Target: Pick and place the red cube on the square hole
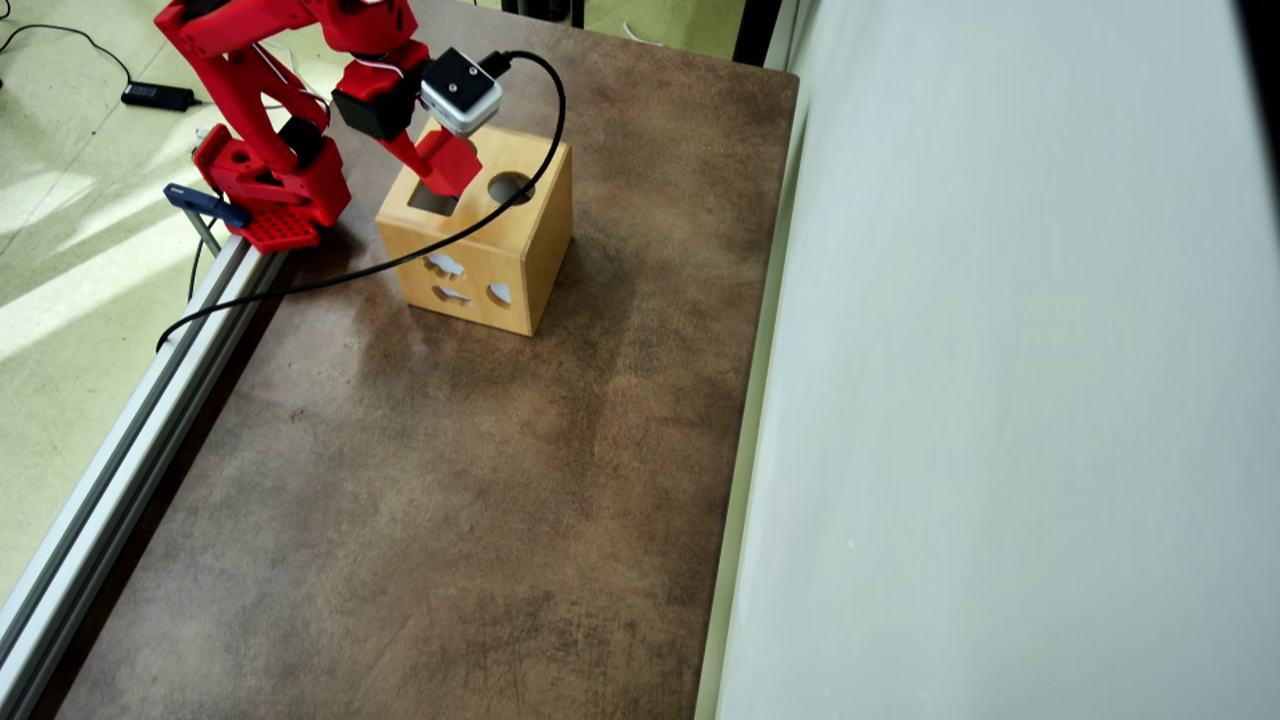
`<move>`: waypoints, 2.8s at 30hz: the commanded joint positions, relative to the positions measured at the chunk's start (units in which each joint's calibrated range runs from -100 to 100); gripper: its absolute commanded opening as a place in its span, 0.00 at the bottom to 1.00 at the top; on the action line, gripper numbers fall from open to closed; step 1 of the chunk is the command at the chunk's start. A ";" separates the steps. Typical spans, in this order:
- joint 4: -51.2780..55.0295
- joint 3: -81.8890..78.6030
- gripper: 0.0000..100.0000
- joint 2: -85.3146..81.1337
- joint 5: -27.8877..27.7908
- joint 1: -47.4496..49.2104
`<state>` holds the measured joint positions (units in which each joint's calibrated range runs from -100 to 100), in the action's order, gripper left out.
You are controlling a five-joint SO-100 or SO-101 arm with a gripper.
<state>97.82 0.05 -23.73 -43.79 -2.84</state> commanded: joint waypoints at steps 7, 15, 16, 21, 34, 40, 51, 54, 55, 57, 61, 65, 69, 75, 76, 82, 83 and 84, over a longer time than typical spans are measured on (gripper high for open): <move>0.33 -5.95 0.06 -3.91 -0.39 0.02; 0.33 -6.49 0.06 -3.91 -1.61 0.61; 0.33 -6.57 0.06 -3.91 -2.78 0.61; 0.33 -5.86 0.06 -3.91 -7.91 -0.21; 0.33 -6.49 0.06 -4.00 -8.60 -0.13; 0.57 -6.75 0.06 -6.29 -8.50 -0.13; 0.57 -14.36 0.06 -9.60 -8.45 -0.13; 0.57 -15.88 0.06 -10.54 -8.35 -0.13; 0.57 -15.88 0.06 -10.62 -8.21 -0.13; 0.49 -15.88 0.06 -10.62 -8.11 -0.21; 0.49 -15.88 0.06 -10.62 -8.06 -0.21; 0.49 -15.88 0.06 -10.62 -8.06 -0.21; 0.49 -15.88 0.06 -10.62 -8.01 -0.21; 0.49 -15.79 0.07 -10.45 -7.96 -0.28; 0.49 -15.70 0.07 -10.28 -7.91 -0.28; 0.41 -15.07 0.17 -9.86 -6.35 -0.21; 0.41 -15.25 0.20 -9.86 -6.11 -0.21; 0.41 -15.70 0.22 -9.86 -6.11 -0.21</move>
<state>97.98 -15.94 -32.37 -50.62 -2.77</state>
